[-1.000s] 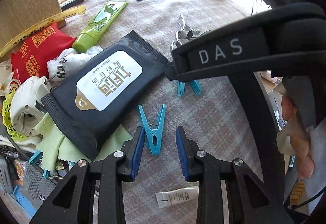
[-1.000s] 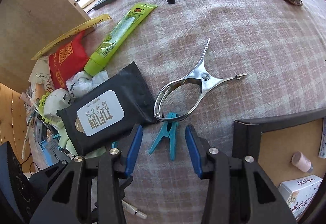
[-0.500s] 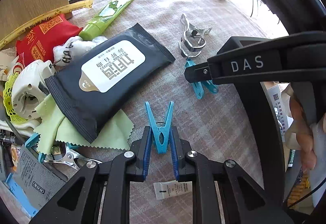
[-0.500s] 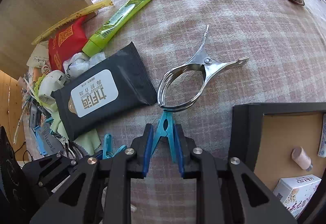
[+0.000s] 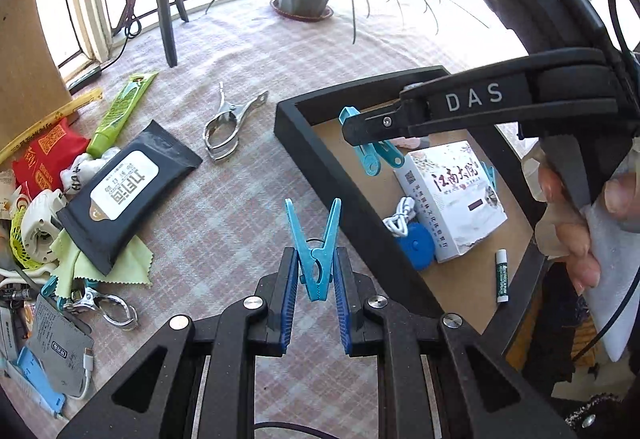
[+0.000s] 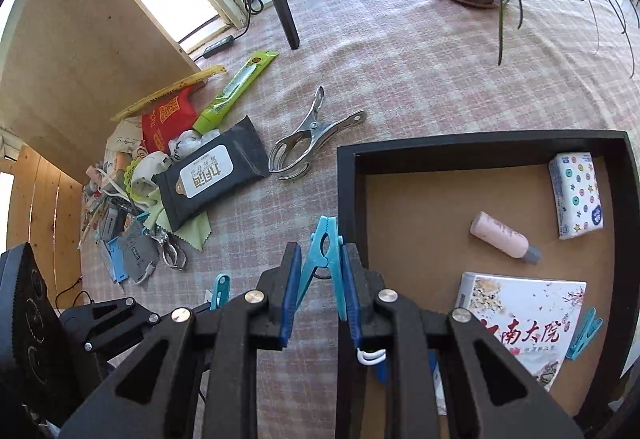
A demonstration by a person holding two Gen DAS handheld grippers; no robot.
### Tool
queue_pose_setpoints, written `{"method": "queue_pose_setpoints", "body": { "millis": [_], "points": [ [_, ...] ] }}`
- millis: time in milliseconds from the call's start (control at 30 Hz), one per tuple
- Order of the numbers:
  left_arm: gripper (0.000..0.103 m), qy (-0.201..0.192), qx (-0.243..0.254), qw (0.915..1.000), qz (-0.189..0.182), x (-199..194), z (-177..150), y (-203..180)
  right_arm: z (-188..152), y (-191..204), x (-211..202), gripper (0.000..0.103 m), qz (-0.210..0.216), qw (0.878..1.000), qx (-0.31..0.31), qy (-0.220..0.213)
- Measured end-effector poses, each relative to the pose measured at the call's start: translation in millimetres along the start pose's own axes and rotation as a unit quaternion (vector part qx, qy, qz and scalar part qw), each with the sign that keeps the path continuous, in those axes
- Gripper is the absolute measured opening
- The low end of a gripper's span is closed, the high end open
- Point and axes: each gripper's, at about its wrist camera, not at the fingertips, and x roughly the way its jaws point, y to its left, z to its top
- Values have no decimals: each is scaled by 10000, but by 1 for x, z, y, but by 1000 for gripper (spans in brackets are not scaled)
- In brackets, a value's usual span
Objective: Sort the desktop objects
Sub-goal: 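Release both teal clothespins into the black tray, then move both tools back toward the white ointment tube on the table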
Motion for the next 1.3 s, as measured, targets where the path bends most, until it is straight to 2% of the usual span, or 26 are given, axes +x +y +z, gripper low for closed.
{"method": "queue_pose_setpoints", "body": {
  "millis": [167, 333, 500, 667, 733, 800, 833, 900, 1133, 1300],
  "points": [
    [17, 48, 594, 9976, -347, 6, 8, -67, -21, -57, -39, 21, -266, 9978, 501, -331],
    [17, 149, 1075, 9928, -508, 10, 6, -120, -40, -108, -66, 21, -467, 9928, 971, -527],
    [17, 226, 1313, 9894, -579, 15, 2, -145, -57, -134, -80, 21, -581, 9889, 1223, -615],
    [17, 264, 1401, 9880, -602, 14, 1, -155, -64, -140, -85, 21, -618, 9875, 1292, -655],
    [20, 384, 1444, 9865, -667, 15, 1, -158, -63, -139, -85, 21, -599, 9882, 1256, -646],
    [55, 426, 1370, 9880, -565, 15, 0, -155, -63, -136, -85, 24, -594, 9885, 1255, -603],
    [57, 340, 1337, 9890, -539, 13, 0, -151, -63, -135, -84, 32, -567, 9883, 1296, -574],
    [55, 285, 1251, 9907, -461, 9, 0, -142, -62, -129, -85, 41, -432, 9894, 1263, -573],
    [53, 135, 418, 9990, -112, -5, 5, -78, -56, -90, -81, 41, -322, 9950, 767, -549],
    [50, 200, -252, 9989, 345, -10, -2, -12, -50, -55, -67, 41, -175, 9988, 262, -381]
  ]
}}
